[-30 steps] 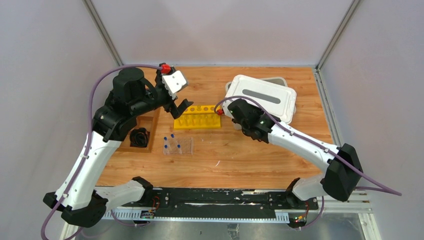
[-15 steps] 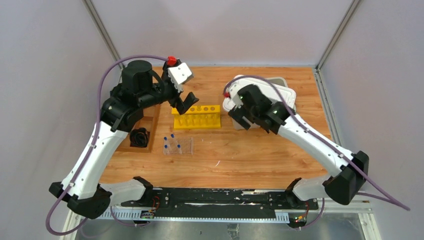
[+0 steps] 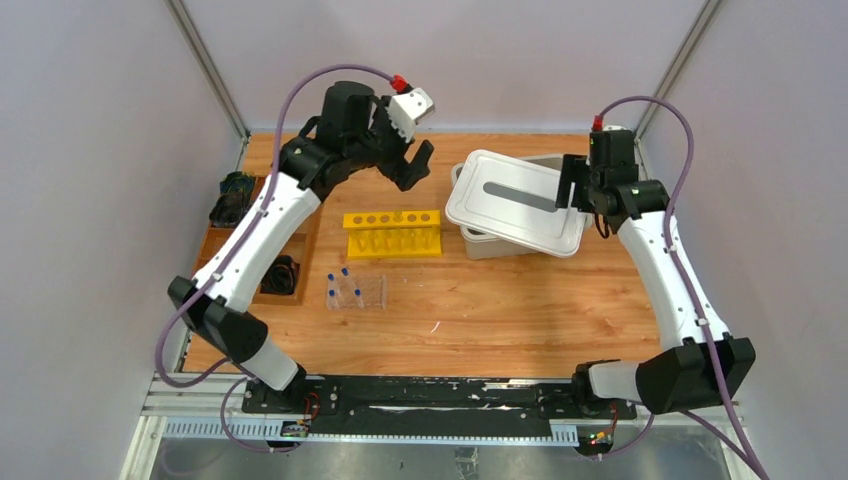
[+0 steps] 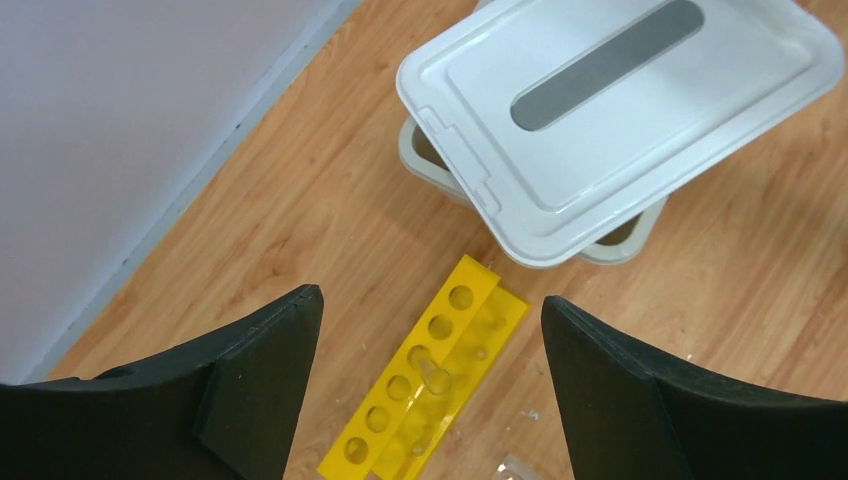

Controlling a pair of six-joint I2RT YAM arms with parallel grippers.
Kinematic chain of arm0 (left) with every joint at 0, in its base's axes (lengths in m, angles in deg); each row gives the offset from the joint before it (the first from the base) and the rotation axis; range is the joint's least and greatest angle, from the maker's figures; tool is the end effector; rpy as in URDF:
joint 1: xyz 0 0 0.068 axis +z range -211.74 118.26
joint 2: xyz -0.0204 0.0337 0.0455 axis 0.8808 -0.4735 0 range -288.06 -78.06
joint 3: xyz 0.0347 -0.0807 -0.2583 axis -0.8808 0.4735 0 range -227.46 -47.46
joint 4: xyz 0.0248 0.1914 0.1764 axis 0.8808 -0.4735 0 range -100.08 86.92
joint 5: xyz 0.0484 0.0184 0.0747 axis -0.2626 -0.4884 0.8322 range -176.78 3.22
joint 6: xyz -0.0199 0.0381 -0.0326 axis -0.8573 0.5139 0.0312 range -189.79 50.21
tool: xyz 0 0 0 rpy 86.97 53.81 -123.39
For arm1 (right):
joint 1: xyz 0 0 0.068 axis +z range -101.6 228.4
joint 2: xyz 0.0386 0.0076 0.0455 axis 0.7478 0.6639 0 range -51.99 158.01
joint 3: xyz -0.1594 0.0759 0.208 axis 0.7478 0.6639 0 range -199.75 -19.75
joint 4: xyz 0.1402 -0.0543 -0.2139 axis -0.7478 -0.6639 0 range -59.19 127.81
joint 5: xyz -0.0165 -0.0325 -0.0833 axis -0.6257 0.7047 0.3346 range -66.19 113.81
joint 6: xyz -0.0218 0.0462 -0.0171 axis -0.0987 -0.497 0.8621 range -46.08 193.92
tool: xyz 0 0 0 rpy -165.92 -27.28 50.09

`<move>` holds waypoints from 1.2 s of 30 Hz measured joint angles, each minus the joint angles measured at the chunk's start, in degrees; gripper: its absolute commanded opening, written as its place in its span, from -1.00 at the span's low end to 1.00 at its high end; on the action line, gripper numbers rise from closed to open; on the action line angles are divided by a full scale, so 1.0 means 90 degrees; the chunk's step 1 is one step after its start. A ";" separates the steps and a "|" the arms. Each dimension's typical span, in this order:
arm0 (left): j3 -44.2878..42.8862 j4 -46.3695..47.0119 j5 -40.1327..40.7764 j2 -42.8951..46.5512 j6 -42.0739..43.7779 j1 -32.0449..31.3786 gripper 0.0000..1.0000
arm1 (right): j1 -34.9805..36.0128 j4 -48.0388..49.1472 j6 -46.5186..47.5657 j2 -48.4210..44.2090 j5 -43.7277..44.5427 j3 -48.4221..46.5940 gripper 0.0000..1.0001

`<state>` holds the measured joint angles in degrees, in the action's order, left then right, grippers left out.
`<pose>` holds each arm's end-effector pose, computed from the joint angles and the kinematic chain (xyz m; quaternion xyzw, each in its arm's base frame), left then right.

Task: Organize the chemistry lab equipment

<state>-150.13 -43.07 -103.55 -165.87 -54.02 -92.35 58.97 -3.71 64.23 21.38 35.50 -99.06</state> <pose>0.2781 -0.1765 0.4522 0.4007 0.7367 -0.1906 0.5103 0.2671 0.0425 0.3881 0.0398 0.8850 -0.0092 0.4637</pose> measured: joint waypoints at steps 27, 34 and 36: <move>-0.1375 -0.0425 0.0527 -0.2786 -0.0330 -0.0546 0.64 | -0.1331 0.0957 -0.0670 0.1532 -0.0566 0.0245 0.12; -0.1044 -0.0478 0.0410 -0.2786 -0.0250 -0.0714 0.48 | -0.1365 0.1132 -0.0712 0.1763 -0.0702 0.0078 0.03; -0.1042 -0.0512 0.0423 -0.2786 -0.0240 -0.0753 0.39 | -0.1375 0.1156 -0.0716 0.1848 -0.0763 -0.0005 0.00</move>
<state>-159.51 -47.68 -99.75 -190.94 -56.18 -99.13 46.60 6.70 57.78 38.01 28.63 -99.10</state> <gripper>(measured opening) 0.754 0.521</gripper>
